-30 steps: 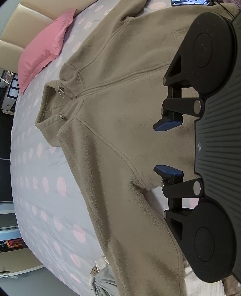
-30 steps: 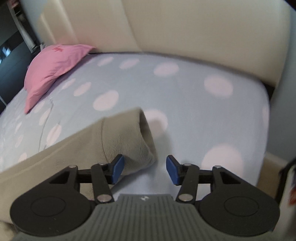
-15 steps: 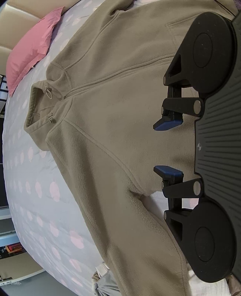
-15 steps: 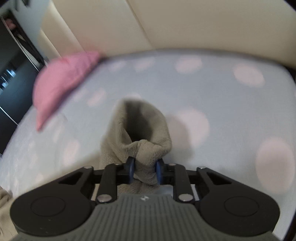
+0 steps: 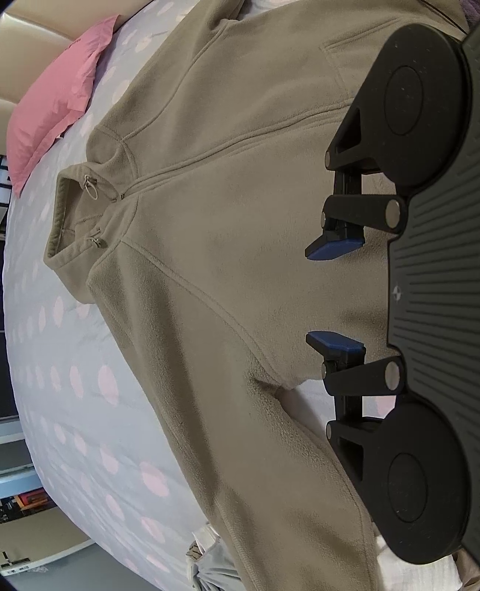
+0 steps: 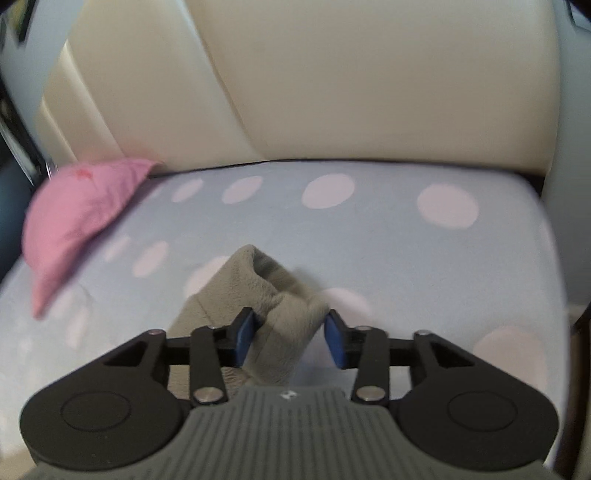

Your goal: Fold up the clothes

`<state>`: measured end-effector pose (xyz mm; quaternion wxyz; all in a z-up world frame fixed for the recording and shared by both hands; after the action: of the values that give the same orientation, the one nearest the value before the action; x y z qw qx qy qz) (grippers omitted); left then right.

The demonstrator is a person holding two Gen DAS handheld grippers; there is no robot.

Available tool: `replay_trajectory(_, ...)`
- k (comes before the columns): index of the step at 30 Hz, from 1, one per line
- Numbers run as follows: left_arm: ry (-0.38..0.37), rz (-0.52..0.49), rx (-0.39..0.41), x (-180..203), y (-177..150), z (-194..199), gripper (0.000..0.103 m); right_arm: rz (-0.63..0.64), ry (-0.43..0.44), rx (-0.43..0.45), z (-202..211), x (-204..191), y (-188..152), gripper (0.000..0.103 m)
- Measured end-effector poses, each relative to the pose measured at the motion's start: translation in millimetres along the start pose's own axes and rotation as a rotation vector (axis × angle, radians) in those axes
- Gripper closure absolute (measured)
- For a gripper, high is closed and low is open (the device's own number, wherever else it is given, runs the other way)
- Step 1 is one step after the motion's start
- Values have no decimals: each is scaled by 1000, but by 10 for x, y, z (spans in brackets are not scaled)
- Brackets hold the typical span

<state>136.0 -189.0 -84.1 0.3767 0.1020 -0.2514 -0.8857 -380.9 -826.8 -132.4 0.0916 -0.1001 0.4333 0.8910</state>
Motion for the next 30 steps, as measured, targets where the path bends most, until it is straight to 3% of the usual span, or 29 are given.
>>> replay_trajectory(5,-14,-15,7,51,7,31,62,154,-39,108,282,9,88,46)
replay_trajectory(9,-24,-26,13,93,12,55,62,294,115,148,570,-230,45,51)
replay_trajectory(11,-30,-31,16,113,15,69,62,404,220,148,732,-457,-80,63)
replay_trajectory(21,-41,-40,32,159,4,154,62,913,701,121,1521,-1476,-1153,72)
replay_trajectory(25,-41,-42,30,157,2,155,62,1064,807,38,1637,-1742,-1669,86)
replay_trajectory(30,-36,-54,23,155,0,144,60,1136,850,-47,1568,-1965,-2081,89)
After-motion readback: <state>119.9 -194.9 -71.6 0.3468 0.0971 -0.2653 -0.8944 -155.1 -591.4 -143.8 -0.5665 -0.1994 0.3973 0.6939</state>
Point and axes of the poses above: each gripper's, at about its wrist camera, not at the fingertips, and z roughly against the way its jaws point, x to its right, y to its top, the point moved 5 cm from there along -z, roughly the way its jaws point, and after that the axes turned 4 degrees about x, right-handed, at the moved point
